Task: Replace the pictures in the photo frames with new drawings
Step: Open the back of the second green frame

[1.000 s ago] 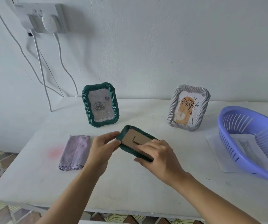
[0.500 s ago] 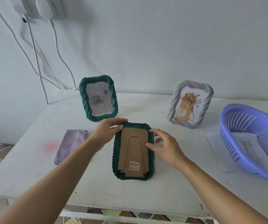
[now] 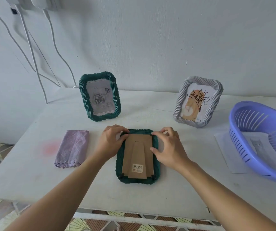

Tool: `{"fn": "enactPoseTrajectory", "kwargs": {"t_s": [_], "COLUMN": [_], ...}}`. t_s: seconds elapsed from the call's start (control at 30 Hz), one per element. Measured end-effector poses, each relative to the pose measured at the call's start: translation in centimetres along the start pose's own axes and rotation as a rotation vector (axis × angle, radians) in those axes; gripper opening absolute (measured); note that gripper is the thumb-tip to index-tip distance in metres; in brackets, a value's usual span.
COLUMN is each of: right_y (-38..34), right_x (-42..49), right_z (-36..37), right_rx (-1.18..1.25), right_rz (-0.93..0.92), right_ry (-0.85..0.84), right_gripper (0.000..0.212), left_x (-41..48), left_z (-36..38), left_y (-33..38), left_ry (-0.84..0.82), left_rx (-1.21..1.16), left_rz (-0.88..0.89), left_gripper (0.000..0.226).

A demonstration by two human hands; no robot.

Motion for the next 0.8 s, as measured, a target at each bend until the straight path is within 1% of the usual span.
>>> {"fn": "enactPoseTrajectory", "kwargs": {"t_s": [0.1, 0.2, 0.3, 0.33, 0.43, 0.53, 0.67, 0.8], "right_y": [0.4, 0.5, 0.8, 1.0, 1.5, 1.6, 1.7, 1.7], "right_x": [0.6, 1.0, 2.0, 2.5, 3.8, 4.8, 5.9, 6.3], "right_z": [-0.2, -0.5, -0.6, -0.7, -0.6, -0.4, -0.5, -0.8], "right_rx": [0.03, 0.069, 0.118, 0.125, 0.13, 0.125, 0.112, 0.119], "right_rz": [0.01, -0.011, -0.019, -0.021, -0.039, -0.073, -0.128, -0.165], "right_ry": [-0.074, -0.087, -0.06, -0.042, -0.013, -0.033, -0.09, -0.097], "right_gripper": [0.056, 0.052, 0.035, 0.029, 0.016, 0.012, 0.005, 0.003], "left_x": [-0.5, -1.8, -3.8, -4.3, -4.7, -4.4, -4.2, -4.1], "left_z": [-0.3, -0.1, 1.1, 1.4, 1.6, 1.3, 1.3, 1.4], "left_y": [0.1, 1.0, 1.5, 1.4, 0.9, 0.8, 0.7, 0.6], "left_ry": [-0.006, -0.064, -0.202, -0.22, -0.206, -0.176, -0.177, -0.179], "left_rx": [-0.016, 0.03, 0.201, 0.234, 0.25, 0.271, 0.279, 0.275], "left_rz": [0.003, 0.044, 0.061, 0.065, 0.077, 0.083, 0.088, 0.095], "left_gripper": [0.015, 0.023, 0.034, 0.037, 0.043, 0.043, 0.043, 0.043]}}
Point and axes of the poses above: each hand's wrist, its own x-axis towards the middle knuckle, its own z-axis out of the palm, y = z × x, the point moved 6 cm from there along x, towards the middle knuckle, and after that the axes turned 9 degrees about -x, right-handed, at the moved point
